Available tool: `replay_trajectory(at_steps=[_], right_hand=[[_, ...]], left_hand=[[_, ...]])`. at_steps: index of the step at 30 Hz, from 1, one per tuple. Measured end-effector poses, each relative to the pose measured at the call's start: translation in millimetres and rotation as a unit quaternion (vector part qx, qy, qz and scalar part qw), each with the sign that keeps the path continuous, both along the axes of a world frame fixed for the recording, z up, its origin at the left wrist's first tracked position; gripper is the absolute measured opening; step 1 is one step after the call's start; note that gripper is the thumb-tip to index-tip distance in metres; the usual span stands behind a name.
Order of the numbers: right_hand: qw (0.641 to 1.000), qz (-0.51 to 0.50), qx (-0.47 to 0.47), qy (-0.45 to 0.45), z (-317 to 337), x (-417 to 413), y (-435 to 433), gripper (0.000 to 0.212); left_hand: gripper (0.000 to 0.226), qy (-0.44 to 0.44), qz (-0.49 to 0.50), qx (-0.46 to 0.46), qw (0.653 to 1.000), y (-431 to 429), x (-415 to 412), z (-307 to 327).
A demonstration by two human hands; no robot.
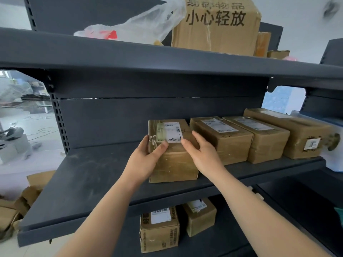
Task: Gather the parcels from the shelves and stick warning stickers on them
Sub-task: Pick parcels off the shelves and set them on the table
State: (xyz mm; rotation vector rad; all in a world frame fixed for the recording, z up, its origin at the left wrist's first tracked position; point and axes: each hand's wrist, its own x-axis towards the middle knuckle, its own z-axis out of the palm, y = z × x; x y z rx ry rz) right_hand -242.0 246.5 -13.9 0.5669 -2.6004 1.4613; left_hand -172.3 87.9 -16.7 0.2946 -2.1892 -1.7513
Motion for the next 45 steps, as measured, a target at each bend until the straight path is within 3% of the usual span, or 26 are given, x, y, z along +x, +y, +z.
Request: replay_trajectory(at_steps=[5,12,17,29,36,41,45], right_hand=[[0.997,0.015,-0.074,0.012,-4,22,12,0.069],[0.987,0.013,-0.158,0.037,-4,73,55,0.066],[0.981,-0.005,-0.190,0.041,-6,136,108,0.062],[0.965,-0.179,-0.184,0.055,-43,302,308,0.060],[0.908,-0.338,-0.241,0.052,-69,392,413,0.047],[0.832,-0.441,-0.330,0.065,-87,445,472,0.045],[0.773,-0.524,-0.348,0.084,-97,484,513,0.038]], left_hand=[[0.072,0.060,0.045,-0.011,0.997,18,17,-6],[0.062,0.122,0.049,-0.026,0.991,66,71,-4],[0.040,0.158,-0.002,-0.033,0.987,123,131,0],[0.047,0.154,-0.184,0.039,0.970,314,245,-42],[0.051,0.102,-0.336,0.117,0.929,433,288,-69],[0.046,0.055,-0.433,0.163,0.885,514,310,-86],[0.047,0.017,-0.509,0.176,0.843,573,324,-98]])
